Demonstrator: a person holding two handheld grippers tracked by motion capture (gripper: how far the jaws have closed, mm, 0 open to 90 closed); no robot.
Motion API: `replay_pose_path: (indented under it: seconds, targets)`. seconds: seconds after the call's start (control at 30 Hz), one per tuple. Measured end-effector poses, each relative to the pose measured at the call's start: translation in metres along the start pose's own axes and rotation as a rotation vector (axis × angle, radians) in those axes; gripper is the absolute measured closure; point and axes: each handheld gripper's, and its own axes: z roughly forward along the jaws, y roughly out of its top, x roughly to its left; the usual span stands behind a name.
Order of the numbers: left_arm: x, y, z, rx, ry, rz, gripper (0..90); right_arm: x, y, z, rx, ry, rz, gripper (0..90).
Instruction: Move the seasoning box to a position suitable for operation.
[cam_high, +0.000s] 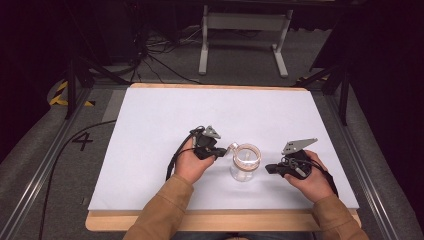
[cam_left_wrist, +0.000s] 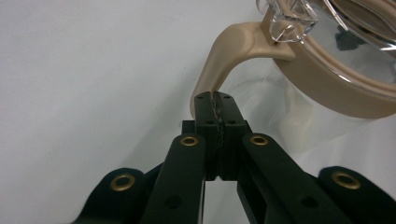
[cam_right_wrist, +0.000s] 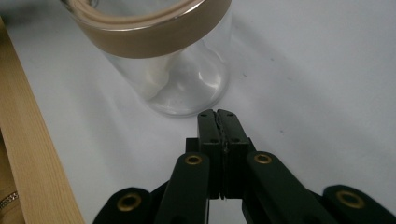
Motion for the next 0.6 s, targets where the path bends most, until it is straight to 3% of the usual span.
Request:
replay_pose_path:
  seconds: [0.3, 0.6]
  targets:
    - [0.001, 0.003, 0.004, -0.002, 0.014, 0.029, 89.8, 0.002, -0.002, -0.002, 0.000, -0.008, 0.000, 90.0]
    - [0.008, 0.012, 0.015, -0.012, -0.005, 0.059, 89.9, 0.006, -0.013, -0.010, -0.008, -0.029, 0.012, 90.0]
